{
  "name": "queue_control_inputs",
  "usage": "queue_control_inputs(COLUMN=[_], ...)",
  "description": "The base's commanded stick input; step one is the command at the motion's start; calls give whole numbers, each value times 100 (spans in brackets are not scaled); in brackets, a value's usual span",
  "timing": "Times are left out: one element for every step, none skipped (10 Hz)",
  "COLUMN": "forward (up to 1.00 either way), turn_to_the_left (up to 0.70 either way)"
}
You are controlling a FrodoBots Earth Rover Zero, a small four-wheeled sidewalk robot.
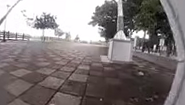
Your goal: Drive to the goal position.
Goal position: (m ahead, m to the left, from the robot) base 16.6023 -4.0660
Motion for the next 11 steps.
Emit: queue_control_inputs(forward=[70,70,70,70,70,70,70,70,70,70,70], turn_to_the_left=[0,0,0,0,12,35,35,20,5,0,0])
